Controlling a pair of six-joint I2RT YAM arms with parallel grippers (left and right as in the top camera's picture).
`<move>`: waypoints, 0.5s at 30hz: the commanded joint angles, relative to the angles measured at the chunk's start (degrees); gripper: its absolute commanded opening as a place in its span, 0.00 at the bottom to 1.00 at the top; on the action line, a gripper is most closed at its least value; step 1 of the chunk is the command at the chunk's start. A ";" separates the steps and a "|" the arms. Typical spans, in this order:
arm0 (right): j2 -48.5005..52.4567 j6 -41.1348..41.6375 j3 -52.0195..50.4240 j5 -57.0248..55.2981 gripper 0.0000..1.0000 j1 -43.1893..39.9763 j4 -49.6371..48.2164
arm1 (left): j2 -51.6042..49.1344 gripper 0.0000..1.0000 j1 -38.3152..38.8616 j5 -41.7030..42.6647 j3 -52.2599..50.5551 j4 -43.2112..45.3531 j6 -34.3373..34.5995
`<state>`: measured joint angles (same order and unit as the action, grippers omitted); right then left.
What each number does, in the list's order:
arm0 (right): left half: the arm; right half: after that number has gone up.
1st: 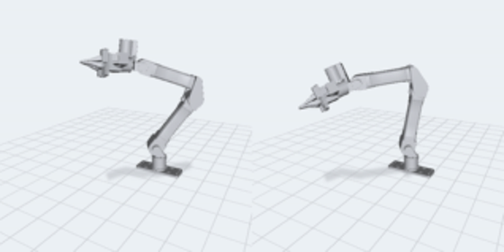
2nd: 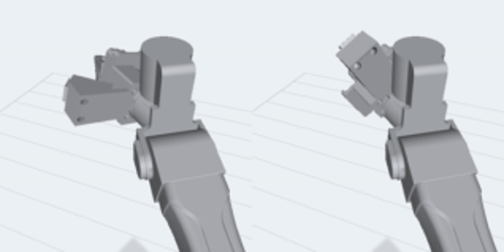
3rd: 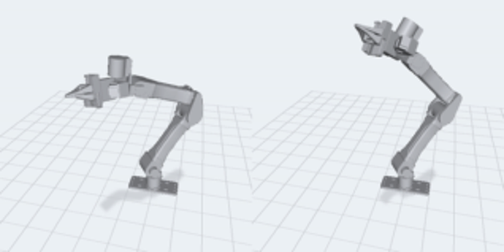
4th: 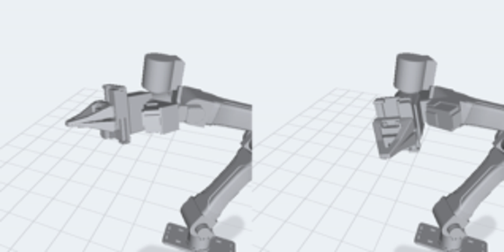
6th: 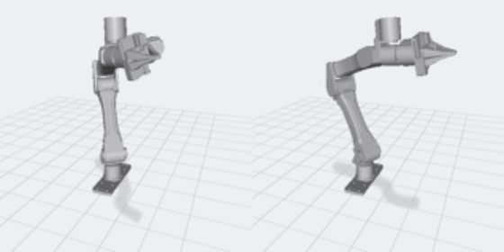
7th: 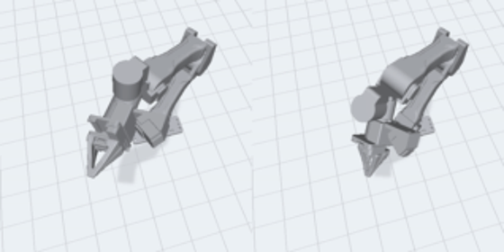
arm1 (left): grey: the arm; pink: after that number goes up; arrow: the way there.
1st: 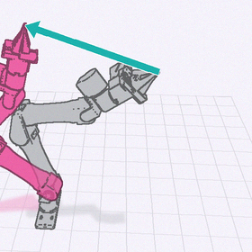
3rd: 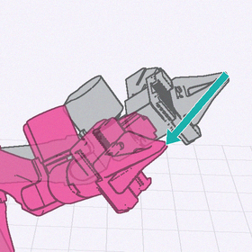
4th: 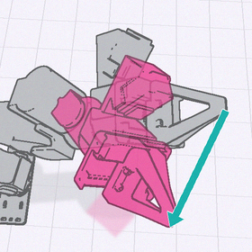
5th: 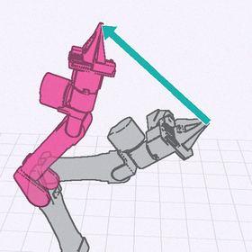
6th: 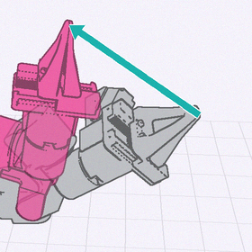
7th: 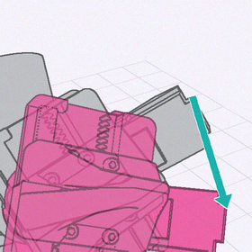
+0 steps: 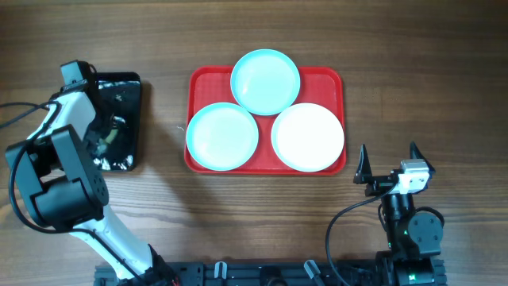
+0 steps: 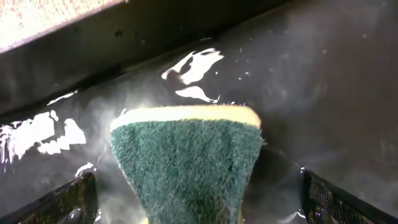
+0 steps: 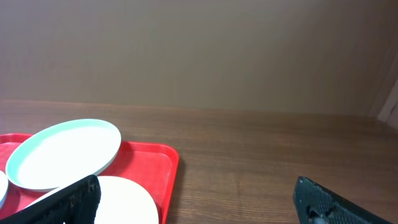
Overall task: Clean dirty plates on tray and stack at the side
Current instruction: 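Rub the held sponge in the water of the black tray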
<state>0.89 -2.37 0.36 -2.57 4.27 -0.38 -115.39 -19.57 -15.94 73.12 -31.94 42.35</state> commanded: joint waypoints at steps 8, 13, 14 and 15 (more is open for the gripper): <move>-0.46 1.03 -0.07 0.94 1.00 -0.28 -0.15 | -2.75 0.04 -0.63 -0.42 -0.92 0.87 0.11; -0.46 1.03 -0.07 0.94 1.00 -0.28 -0.13 | -2.75 1.00 -0.63 -0.22 -0.92 -1.16 0.13; -0.46 1.03 -0.07 0.94 1.00 -0.28 -0.15 | -2.75 1.00 -0.63 -0.07 -0.92 -1.73 0.13; -0.46 1.03 -0.07 0.94 1.00 -0.28 -0.15 | -2.75 1.00 -0.63 0.59 -0.92 -2.45 0.13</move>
<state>0.89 -2.37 0.36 -2.57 4.27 -0.38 -115.70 -19.88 -17.12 73.21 -32.18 42.39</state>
